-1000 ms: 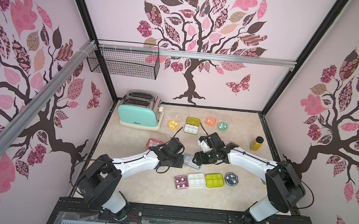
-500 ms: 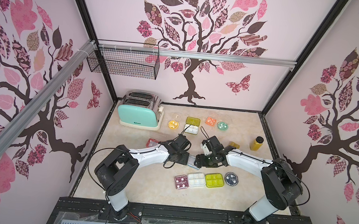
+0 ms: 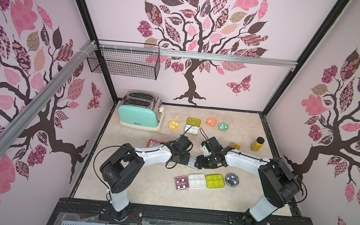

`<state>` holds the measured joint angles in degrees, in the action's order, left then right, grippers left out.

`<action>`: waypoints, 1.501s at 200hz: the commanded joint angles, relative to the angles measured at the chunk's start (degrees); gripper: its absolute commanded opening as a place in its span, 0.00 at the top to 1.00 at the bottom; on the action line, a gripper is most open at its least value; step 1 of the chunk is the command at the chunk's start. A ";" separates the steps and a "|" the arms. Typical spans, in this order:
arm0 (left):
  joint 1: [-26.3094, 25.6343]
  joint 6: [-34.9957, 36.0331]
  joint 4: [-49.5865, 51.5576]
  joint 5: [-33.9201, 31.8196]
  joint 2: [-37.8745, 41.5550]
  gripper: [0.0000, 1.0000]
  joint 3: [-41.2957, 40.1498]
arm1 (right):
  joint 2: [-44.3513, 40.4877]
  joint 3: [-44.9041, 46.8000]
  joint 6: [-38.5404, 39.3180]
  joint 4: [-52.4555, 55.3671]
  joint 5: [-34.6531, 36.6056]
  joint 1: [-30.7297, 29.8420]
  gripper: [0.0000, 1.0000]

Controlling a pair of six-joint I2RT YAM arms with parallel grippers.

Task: Close pillboxes
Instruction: Close the lid on the pillbox.

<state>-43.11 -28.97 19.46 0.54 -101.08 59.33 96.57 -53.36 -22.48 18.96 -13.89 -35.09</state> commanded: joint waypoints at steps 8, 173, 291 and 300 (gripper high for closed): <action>0.22 -0.98 0.05 0.49 -2.76 0.53 -1.74 | 2.45 -0.60 0.99 1.33 0.99 -0.16 0.37; 0.31 -4.86 -2.02 2.54 -0.67 0.43 -9.08 | 4.16 -1.55 3.72 4.20 3.96 -0.24 0.31; -0.44 -3.99 10.93 -9.40 17.67 0.39 -5.57 | -2.36 -7.19 6.75 7.03 3.28 0.26 0.22; 0.13 -3.12 13.27 -11.63 18.93 0.38 -4.56 | -3.07 -7.12 6.43 6.75 2.82 0.34 0.20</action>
<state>-43.68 -34.09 25.02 -1.61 -86.04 51.51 96.33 -58.76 -16.47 24.51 -11.00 -35.07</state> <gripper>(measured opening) 0.612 0.783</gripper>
